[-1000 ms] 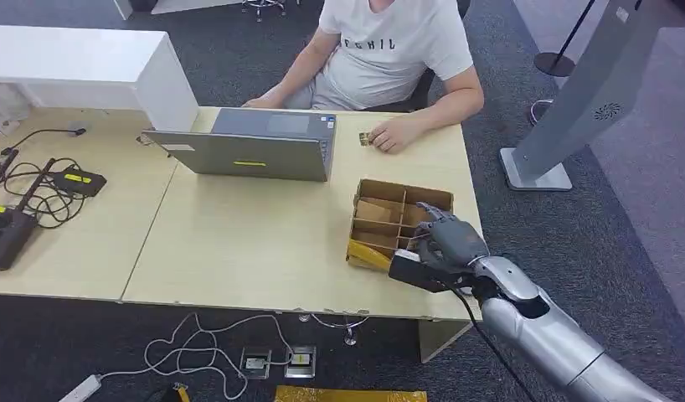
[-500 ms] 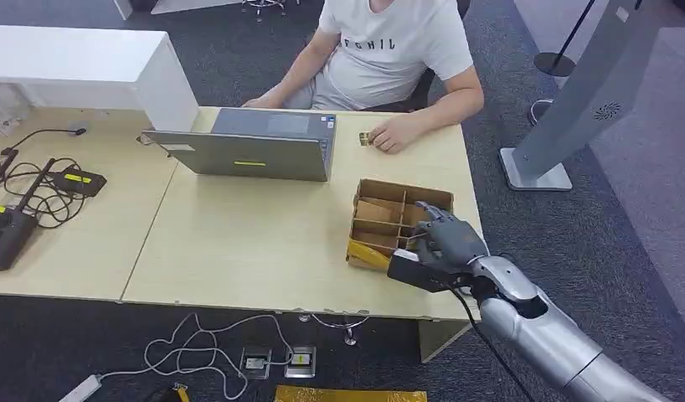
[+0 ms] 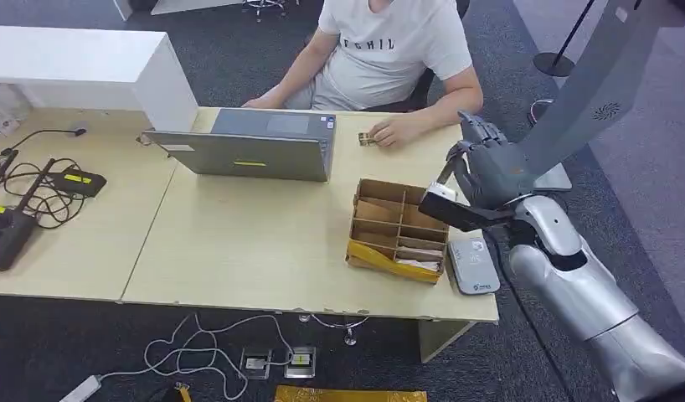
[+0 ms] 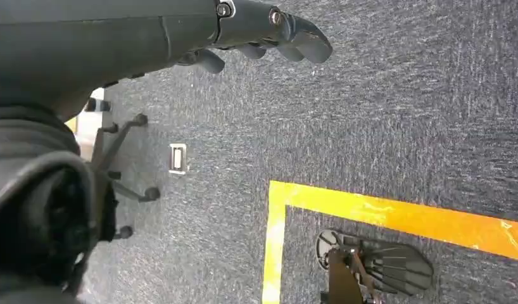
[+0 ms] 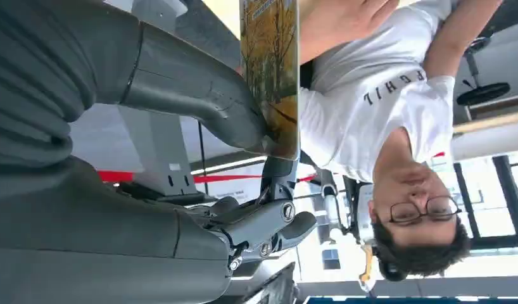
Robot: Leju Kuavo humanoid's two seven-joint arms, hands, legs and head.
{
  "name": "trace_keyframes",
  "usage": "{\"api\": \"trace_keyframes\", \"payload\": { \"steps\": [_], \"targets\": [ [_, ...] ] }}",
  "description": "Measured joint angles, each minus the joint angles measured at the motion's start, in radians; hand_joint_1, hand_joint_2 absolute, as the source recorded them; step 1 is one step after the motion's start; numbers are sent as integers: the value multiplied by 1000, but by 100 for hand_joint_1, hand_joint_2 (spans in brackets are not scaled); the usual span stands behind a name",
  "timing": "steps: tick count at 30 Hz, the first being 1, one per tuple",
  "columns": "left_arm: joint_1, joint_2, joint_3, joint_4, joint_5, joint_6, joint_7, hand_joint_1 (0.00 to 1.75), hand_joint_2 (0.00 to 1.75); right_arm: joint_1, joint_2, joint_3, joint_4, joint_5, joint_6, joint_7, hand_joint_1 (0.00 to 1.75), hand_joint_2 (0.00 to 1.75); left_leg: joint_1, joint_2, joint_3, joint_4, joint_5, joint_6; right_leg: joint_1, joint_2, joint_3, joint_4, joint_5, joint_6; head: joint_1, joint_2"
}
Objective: Pass the card to the sensor for recognition and then transmit it.
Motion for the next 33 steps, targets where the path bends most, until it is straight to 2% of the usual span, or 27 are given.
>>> {"api": "trace_keyframes", "payload": {
  "steps": [25,31,33],
  "targets": [
    [-2,-5,0,0,-2,-4,0,0,0,-28,20,-73,-16,46,-10,4,175,175,0,0,-1,0,0,0,0,0,0,0,0,0,0,0],
    [-5,-8,0,0,-8,-7,3,0,0,-57,44,-79,38,72,-28,-42,175,175,0,0,-1,0,0,0,0,-1,0,0,0,0,0,0],
    [-11,-8,-1,0,-16,-11,8,0,0,-91,67,-79,107,82,-60,-76,175,175,0,0,-1,0,0,0,0,-1,0,0,0,0,0,0]
  ]
}}
